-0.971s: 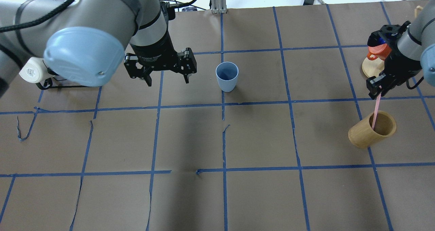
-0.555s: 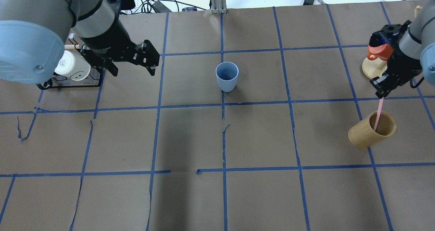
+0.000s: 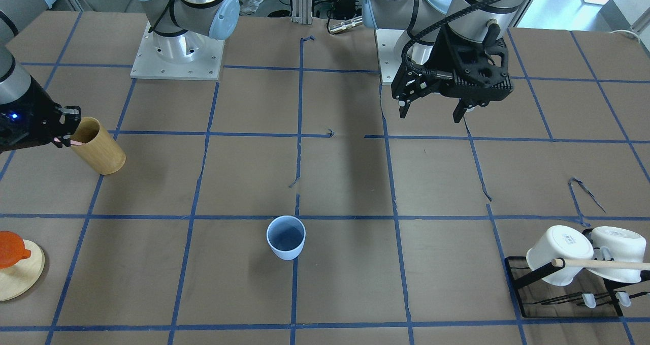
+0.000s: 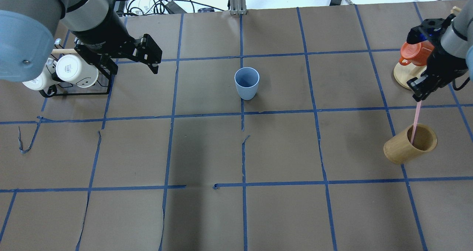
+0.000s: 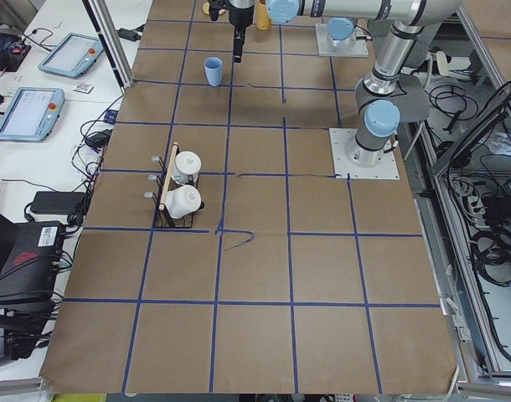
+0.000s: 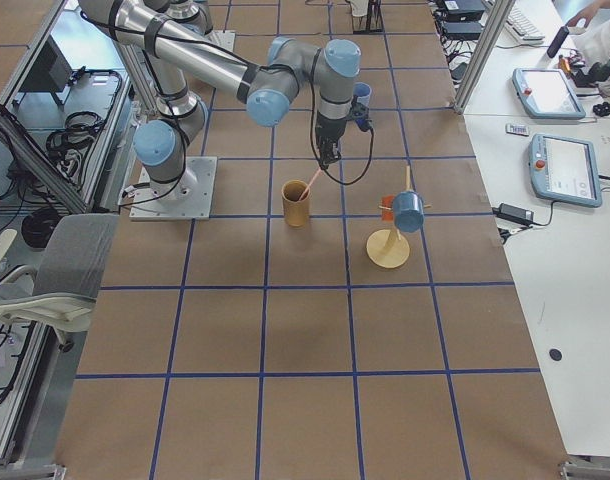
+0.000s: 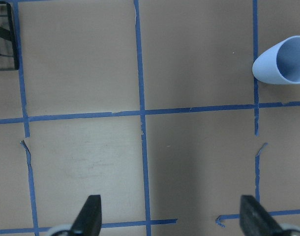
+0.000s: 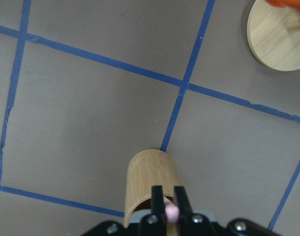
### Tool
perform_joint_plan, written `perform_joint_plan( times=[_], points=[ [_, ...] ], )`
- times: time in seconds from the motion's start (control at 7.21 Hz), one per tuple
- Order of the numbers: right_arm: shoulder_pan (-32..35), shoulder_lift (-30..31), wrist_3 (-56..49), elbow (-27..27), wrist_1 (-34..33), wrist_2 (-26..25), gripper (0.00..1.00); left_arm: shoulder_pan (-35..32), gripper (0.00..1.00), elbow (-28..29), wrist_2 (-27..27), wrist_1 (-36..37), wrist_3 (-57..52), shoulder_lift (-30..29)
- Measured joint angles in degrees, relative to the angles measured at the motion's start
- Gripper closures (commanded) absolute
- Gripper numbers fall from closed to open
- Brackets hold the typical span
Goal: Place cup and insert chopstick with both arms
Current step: 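Lift the pink chopstick from the bamboo cup above the blue cup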
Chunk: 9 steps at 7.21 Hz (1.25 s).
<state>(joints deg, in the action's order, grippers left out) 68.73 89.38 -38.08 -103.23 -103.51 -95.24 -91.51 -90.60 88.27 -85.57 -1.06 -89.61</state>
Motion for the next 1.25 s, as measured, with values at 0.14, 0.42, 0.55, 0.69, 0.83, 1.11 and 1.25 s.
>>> perform_joint_plan(
  times=[0.14,0.42,0.55,0.69,0.83,1.11,1.25],
  points=[
    [0.05,0.52,0.22,3.99,3.33,1.75,0.98,0.02,0.00,0.00,0.03,0.18,-0.04,0.00],
    [1.05,0.86,2.33,15.43,14.38,3.93,0.99,0.02,0.00,-0.04,0.04,0.53,-0.08,0.00],
    [4.09,0.58,6.95,20.64,18.76,5.18,0.99,-0.02,0.00,0.08,-0.02,0.61,-0.08,-0.22],
    [9.09,0.05,13.37,23.58,19.85,5.75,0.99,-0.09,0.00,0.13,-0.07,0.64,-0.08,-0.27],
    [15.27,-0.80,21.30,24.84,17.88,5.88,0.99,-0.13,0.00,0.13,-0.12,0.66,-0.08,-0.20],
    [27.58,-4.41,37.25,25.46,8.50,5.59,1.00,-0.14,0.00,0.40,-0.18,0.84,-0.04,-0.35],
    [32.61,-6.65,44.31,25.50,3.06,5.23,1.00,-0.11,0.00,0.41,-0.10,0.92,-0.06,-0.16]
  ],
)
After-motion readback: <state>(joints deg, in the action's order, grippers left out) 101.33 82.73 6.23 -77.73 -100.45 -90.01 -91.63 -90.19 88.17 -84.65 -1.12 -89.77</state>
